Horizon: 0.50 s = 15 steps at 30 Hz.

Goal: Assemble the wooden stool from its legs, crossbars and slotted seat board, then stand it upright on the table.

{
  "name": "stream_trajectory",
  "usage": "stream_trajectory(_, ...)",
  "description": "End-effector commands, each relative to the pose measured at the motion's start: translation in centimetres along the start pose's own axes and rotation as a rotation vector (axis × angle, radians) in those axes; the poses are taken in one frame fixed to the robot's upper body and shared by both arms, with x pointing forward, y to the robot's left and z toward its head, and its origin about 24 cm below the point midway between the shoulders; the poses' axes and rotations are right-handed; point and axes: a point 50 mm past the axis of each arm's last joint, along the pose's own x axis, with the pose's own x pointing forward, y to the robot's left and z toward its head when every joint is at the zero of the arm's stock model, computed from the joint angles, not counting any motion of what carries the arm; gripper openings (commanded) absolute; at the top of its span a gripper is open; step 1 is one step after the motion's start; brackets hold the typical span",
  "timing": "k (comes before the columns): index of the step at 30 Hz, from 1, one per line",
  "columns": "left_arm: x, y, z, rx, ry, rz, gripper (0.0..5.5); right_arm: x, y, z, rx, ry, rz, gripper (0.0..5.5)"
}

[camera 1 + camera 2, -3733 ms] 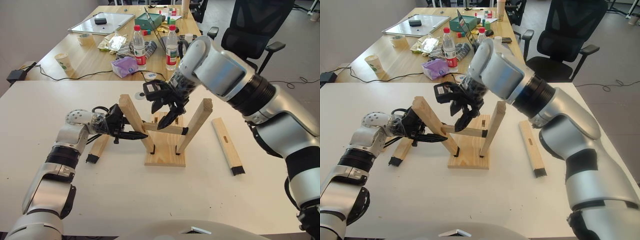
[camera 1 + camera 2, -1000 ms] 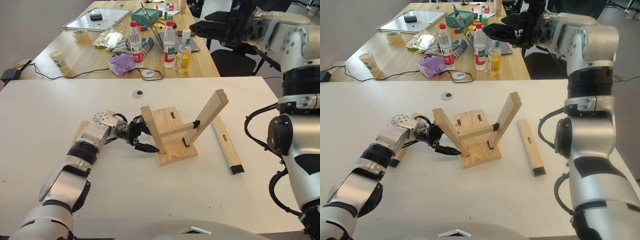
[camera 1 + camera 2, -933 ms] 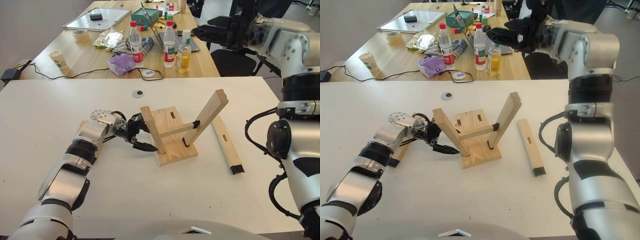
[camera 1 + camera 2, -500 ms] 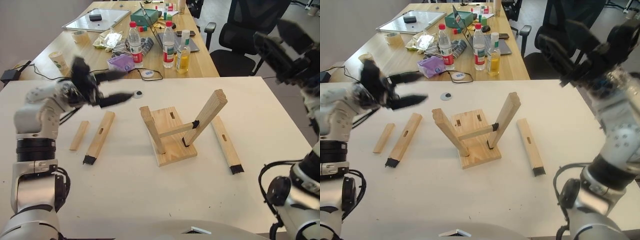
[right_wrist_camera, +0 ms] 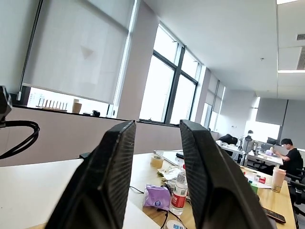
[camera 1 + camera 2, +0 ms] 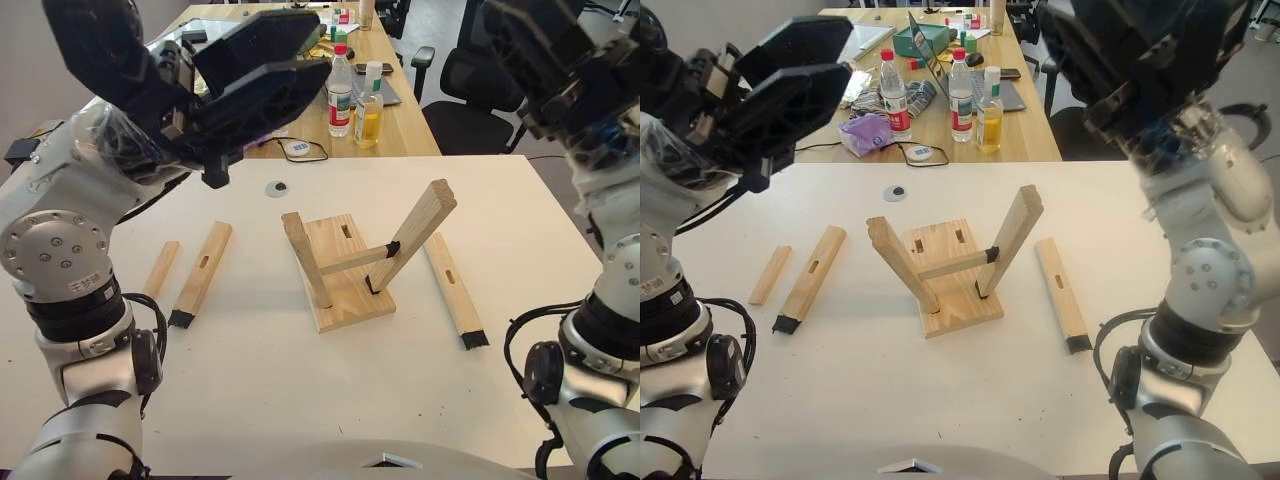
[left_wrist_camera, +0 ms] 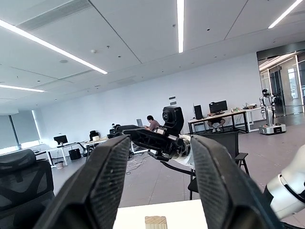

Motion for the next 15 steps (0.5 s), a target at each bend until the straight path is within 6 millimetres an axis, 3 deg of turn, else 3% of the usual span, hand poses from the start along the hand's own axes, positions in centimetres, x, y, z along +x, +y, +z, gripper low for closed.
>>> stream_trajectory(1, -1.0, -0.2, -4.9, -0.049, 0.213, 0.043, 1.75, -0.5, 0.8, -3.7, 0.051, 0.217, 0.046, 1.03)
stream_trajectory(5, -3.9, -2.9, -13.1, -0.166, 0.482, 0.013, 1.16, -4.8, 3.1, -11.9, 0.178, 0.581, 0.097, 0.35)
stream_trajectory(7, -5.3, -4.2, -15.4, -0.198, 0.551, 0.002, 0.78, -6.3, 4.1, -13.4, 0.213, 0.646, 0.119, 0.00)
stream_trajectory(11, -6.4, -3.6, -16.0, -0.179, 0.566, 0.036, 0.25, -5.8, 3.7, -13.0, 0.206, 0.608, 0.102, 0.00)
stream_trajectory(15, -5.4, -2.3, -14.2, -0.148, 0.474, 0.033, 0.03, -5.1, 3.2, -11.9, 0.194, 0.558, 0.083, 0.00)
